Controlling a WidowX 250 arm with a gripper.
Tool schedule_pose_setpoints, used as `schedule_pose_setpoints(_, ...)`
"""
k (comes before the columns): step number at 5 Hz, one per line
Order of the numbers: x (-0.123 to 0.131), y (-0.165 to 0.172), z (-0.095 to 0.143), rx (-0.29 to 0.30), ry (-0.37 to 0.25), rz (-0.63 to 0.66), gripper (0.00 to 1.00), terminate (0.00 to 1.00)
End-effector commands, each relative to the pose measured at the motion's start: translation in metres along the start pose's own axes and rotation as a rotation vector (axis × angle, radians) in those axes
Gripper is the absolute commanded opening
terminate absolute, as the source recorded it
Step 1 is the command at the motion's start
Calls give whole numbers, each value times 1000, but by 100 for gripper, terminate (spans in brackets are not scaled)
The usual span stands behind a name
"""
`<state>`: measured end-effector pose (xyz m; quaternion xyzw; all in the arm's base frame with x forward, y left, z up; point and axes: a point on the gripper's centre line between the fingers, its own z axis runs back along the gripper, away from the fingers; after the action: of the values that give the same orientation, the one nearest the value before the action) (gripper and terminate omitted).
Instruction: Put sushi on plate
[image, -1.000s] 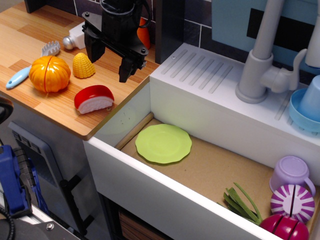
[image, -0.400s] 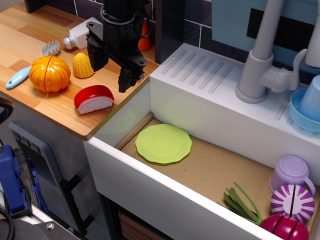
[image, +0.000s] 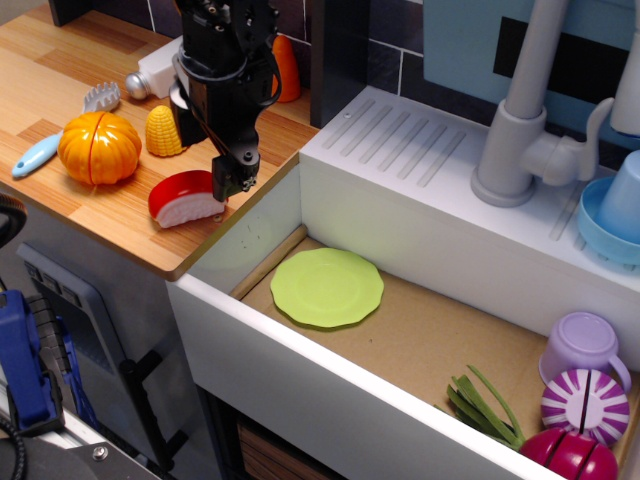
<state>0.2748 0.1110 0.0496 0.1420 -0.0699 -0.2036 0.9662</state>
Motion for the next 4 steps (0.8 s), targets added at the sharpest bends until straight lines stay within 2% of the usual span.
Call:
schedule_pose_setpoints(1, -4, 11, 5, 25, -49, -24, 100, 0)
schedule_pose_setpoints(4, -10, 19, -25, -89, -80, 4, 100, 0)
